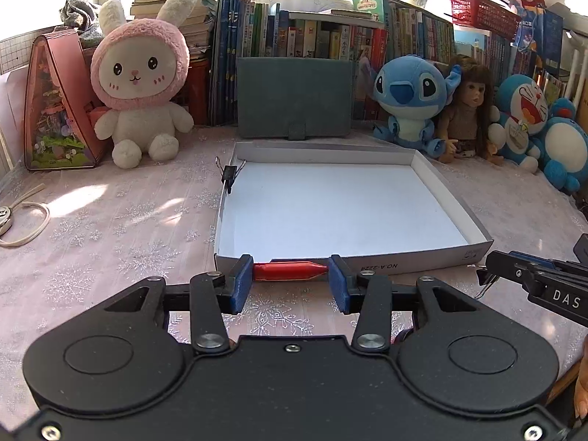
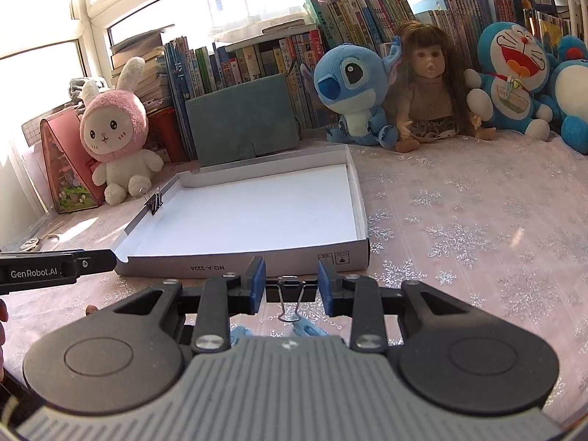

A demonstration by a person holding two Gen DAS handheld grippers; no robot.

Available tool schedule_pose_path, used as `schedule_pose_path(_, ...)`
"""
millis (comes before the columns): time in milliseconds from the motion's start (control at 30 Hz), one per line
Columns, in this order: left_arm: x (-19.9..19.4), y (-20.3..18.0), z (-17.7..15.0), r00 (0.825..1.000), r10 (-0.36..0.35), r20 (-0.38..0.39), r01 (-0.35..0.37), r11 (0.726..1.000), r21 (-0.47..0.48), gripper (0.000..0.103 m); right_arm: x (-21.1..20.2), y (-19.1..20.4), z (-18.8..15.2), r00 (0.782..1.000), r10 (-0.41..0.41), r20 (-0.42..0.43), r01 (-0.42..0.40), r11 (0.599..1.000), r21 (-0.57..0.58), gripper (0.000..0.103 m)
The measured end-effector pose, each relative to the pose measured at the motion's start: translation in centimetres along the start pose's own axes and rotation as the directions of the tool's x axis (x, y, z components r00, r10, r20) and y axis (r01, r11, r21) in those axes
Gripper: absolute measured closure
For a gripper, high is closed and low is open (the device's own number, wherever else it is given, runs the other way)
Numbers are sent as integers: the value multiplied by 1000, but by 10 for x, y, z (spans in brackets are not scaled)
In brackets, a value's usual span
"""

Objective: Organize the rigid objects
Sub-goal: 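Carry the red crayon and black binder clip over the white tray with both grippers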

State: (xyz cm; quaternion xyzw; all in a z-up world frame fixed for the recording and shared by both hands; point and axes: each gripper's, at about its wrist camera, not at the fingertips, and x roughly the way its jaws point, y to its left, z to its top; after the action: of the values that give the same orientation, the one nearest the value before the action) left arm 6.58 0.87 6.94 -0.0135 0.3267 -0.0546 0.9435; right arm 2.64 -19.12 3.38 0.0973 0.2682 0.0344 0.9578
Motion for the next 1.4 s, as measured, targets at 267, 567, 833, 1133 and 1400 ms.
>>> schedule_pose_path(267,21,1,32,1000,-26,-6,26,1000,-2,61,12,-6,39,1000,28,11,-28,1000,10,67)
schedule_pose_path(567,77,2,56,996,-33,-79,29,998,-49,61,74,-7,79,994,59,-87,-55,997,46,67)
schedule_pose_path(833,129,8,87,999,-8,-52,1,991,-137,61,142,-3,106,997,40,-71,-35,997,70,67)
schedule_pose_path(1133,190,4,109,993,66,-93,-75,992,-102,61,198,3,115,999,-6,-47,8,999,43,67)
schedule_pose_path(1400,220,5,114,985,110,-134,-124,988,-96,61,220,7,112,997,-42,-72,42,999,-13,68)
